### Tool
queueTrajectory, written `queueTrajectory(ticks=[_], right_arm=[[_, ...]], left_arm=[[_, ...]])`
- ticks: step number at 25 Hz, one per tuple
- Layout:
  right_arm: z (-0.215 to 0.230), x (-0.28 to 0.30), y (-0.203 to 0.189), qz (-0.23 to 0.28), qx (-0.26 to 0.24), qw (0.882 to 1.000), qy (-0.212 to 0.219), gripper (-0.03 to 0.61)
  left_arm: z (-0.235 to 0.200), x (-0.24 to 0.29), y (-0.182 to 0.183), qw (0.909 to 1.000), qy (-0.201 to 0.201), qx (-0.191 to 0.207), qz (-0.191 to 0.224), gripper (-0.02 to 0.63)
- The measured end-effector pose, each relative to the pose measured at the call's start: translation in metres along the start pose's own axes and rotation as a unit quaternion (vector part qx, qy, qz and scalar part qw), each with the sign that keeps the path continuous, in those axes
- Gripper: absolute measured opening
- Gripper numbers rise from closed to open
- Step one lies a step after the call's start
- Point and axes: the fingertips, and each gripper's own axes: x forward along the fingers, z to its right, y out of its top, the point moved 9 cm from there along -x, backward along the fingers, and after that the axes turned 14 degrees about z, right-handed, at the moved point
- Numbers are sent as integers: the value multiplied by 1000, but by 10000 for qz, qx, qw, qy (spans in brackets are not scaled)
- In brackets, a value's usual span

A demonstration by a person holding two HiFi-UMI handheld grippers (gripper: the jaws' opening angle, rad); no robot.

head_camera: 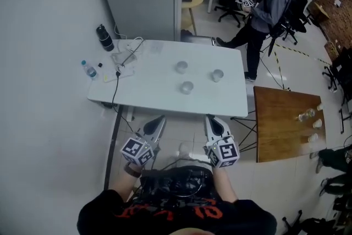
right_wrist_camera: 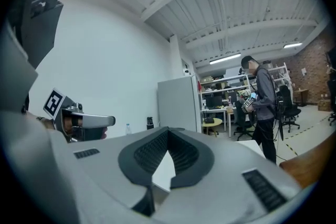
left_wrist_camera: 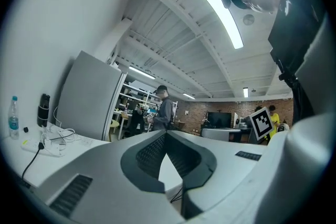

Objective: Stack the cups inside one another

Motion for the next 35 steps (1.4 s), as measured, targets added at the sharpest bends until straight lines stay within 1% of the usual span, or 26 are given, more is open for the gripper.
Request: queueTrajectory(ticks=[5,7,10,13,16,19,22,25,29,32,35], right_arm=[[15,37,-18,-172,16,9994,304,6],[26,57,-24,-231,29,9988,428,6],[42,86,-22,-204,133,9984,501,6],[63,109,-21,-124,208,9985,501,6],[86,125,-21,-78,241,9983,522,6],[107,138,-27,-146,279,9980,555,6],[122,151,-31,-215,314,9978,537,6],[126,162,-34,-294,360,9980,433,6],[121,182,-43,-299,371,9983,331,6],[116,195,-51,-237,506,9977,397,6],[109,210,-56,-274,473,9972,515,6]], left_arm=[[-29,10,-7,9988,448,-180,-64,0],[-43,25,-9,9981,573,-143,-197,0],[-60,56,-4,9979,465,107,-447,0],[-77,85,1,9976,530,235,-376,0],[-88,108,-1,9971,671,237,-265,0],[-96,124,0,9972,674,224,-219,0],[-109,136,-3,9972,713,62,-207,0],[-122,142,-4,9963,803,96,-303,0],[-146,145,-5,9966,761,-87,-306,0],[-161,143,-3,9967,687,-194,-381,0],[-175,141,-2,9969,617,-300,-382,0]])
